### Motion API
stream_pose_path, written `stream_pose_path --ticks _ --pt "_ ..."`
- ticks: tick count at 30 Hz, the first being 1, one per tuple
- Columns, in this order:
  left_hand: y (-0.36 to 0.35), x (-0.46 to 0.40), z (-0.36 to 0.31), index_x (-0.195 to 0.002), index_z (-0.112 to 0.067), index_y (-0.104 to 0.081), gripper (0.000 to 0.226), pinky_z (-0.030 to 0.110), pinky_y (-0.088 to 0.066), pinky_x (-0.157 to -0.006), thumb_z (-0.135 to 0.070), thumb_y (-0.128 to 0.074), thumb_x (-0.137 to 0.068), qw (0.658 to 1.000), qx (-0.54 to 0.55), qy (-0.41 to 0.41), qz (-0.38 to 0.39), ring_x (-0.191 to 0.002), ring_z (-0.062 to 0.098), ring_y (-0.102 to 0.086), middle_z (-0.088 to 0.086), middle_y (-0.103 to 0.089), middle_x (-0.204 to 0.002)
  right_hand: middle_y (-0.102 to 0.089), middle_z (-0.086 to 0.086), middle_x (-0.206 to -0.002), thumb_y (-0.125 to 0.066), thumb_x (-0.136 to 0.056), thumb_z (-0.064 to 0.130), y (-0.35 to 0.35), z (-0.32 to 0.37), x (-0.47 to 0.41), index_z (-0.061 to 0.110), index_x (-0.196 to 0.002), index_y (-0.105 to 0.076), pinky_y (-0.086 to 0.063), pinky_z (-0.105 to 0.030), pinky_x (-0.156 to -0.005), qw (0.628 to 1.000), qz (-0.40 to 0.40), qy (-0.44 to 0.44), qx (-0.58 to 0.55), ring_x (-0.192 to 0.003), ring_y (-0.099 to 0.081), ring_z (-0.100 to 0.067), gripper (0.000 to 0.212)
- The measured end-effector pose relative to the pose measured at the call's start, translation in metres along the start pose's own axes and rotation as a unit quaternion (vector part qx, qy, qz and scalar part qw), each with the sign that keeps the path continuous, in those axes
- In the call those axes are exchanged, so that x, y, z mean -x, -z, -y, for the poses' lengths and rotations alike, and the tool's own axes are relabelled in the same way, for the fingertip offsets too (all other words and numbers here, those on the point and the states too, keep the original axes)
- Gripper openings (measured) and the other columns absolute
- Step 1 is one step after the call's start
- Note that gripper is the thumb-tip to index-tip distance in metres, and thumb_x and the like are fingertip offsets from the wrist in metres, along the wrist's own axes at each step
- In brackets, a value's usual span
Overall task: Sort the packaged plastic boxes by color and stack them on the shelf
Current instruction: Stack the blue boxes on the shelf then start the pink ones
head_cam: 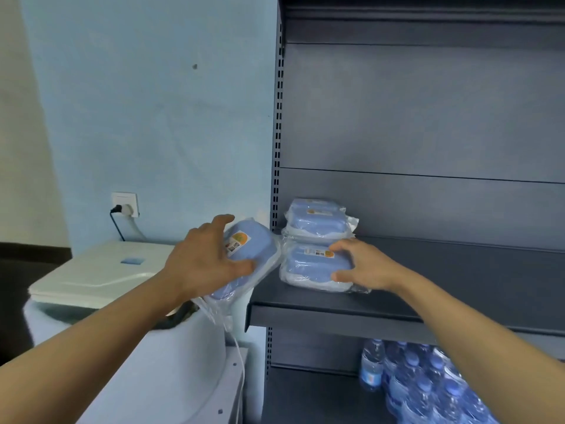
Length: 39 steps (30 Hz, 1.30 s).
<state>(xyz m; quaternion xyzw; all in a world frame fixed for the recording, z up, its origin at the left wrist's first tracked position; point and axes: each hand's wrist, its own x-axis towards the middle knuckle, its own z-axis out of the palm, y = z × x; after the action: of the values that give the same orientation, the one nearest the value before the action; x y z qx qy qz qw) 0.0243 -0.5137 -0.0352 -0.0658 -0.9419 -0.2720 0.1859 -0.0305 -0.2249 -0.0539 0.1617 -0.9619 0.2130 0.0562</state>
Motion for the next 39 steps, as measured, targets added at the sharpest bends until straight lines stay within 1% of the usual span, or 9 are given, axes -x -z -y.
stream_pose_path --ticks 6,10,15,21,25,28,31,34,39 --pt "-0.007 -0.007 -0.022 -0.14 -0.033 -0.028 0.085 0.035 -0.044 -0.09 -0.056 -0.07 -0.071 0.999 0.007 -0.029 -0.016 -0.111 0.023 -0.049 0.003 -0.049 -0.124 -0.043 0.003 -0.131 -0.063 -0.088 0.029 0.0 0.023 0.025 0.017 -0.129 -0.05 -0.031 -0.02 -0.094 0.968 -0.243 0.029 -0.048 -0.121 -0.039 -0.013 0.044" --pt "-0.01 -0.003 -0.066 -0.14 -0.034 -0.024 0.088 0.035 -0.045 -0.083 -0.065 -0.066 -0.068 0.995 -0.024 -0.057 -0.075 -0.108 0.022 -0.05 0.001 -0.046 -0.118 -0.064 -0.003 -0.114 -0.052 -0.094 0.04 0.017 0.059 0.043 0.02 -0.112 -0.056 -0.048 -0.031 -0.093 0.908 -0.082 -0.017 -0.411 -0.106 -0.063 -0.017 0.027" --pt "-0.017 0.009 -0.11 -0.144 -0.031 -0.018 0.103 0.032 -0.044 -0.075 -0.069 -0.068 -0.063 0.985 -0.061 -0.109 -0.115 -0.107 0.02 -0.05 0.001 -0.043 -0.118 -0.067 -0.005 -0.077 -0.065 -0.089 0.025 0.038 0.065 0.052 0.012 -0.091 -0.057 -0.055 -0.035 -0.078 0.855 -0.059 -0.028 -0.515 -0.079 -0.067 -0.021 0.015" --pt "0.004 0.012 -0.122 -0.145 -0.034 -0.02 0.092 0.034 -0.048 -0.089 -0.063 -0.064 -0.07 0.987 0.126 -0.085 -0.046 -0.114 0.019 -0.053 0.001 -0.041 -0.135 -0.07 -0.008 -0.095 -0.05 -0.093 0.014 0.075 0.047 0.065 0.014 -0.096 -0.065 -0.052 -0.04 -0.082 0.88 -0.09 0.011 -0.467 -0.086 -0.065 -0.021 0.015" --pt "0.015 0.009 -0.131 -0.132 -0.028 -0.046 0.051 0.025 -0.053 -0.076 -0.036 -0.064 -0.085 0.936 0.332 -0.031 0.112 -0.093 0.012 -0.063 0.005 -0.06 -0.123 -0.071 -0.005 -0.091 -0.048 -0.095 0.014 0.091 0.053 0.067 0.013 -0.1 -0.067 -0.051 -0.033 -0.074 0.884 -0.05 0.067 -0.46 -0.082 -0.066 -0.017 0.02" --pt "0.007 0.002 -0.13 -0.12 -0.016 -0.053 0.037 0.028 -0.058 -0.07 -0.029 -0.065 -0.087 0.901 0.419 0.024 0.105 -0.084 0.014 -0.065 0.009 -0.064 -0.115 -0.066 0.0 -0.109 -0.051 -0.096 0.026 0.09 0.059 0.065 0.022 -0.114 -0.061 -0.05 -0.023 -0.076 0.927 -0.137 0.053 -0.346 -0.092 -0.065 -0.009 0.021" --pt "-0.002 -0.011 -0.12 -0.123 -0.005 -0.052 0.043 0.032 -0.058 -0.071 -0.03 -0.062 -0.09 0.85 0.506 0.14 0.045 -0.083 0.019 -0.065 0.012 -0.064 -0.114 -0.043 0.002 -0.139 -0.06 -0.087 0.041 0.08 0.054 0.067 0.022 -0.142 -0.035 -0.037 -0.027 -0.097 0.951 -0.272 0.018 -0.145 -0.125 -0.044 -0.013 0.063" --pt "-0.012 -0.021 -0.112 -0.124 0.002 -0.05 0.05 0.031 -0.058 -0.063 -0.032 -0.063 -0.089 0.81 0.552 0.197 0.005 -0.08 0.023 -0.064 0.016 -0.062 -0.116 -0.023 0.004 -0.144 -0.071 -0.073 0.051 0.06 0.055 0.068 0.024 -0.147 -0.021 -0.03 -0.034 -0.11 0.972 -0.223 0.064 -0.044 -0.135 -0.024 -0.013 0.093" --pt "-0.03 -0.026 -0.093 -0.119 -0.001 -0.053 0.049 0.026 -0.056 -0.054 -0.041 -0.058 -0.091 0.852 0.479 0.206 0.043 -0.079 0.021 -0.064 0.013 -0.062 -0.108 -0.032 0.004 -0.127 -0.073 -0.079 0.035 0.046 0.042 0.044 0.027 -0.135 -0.038 -0.042 -0.006 -0.075 0.985 -0.13 0.057 -0.097 -0.108 -0.051 -0.014 0.066"
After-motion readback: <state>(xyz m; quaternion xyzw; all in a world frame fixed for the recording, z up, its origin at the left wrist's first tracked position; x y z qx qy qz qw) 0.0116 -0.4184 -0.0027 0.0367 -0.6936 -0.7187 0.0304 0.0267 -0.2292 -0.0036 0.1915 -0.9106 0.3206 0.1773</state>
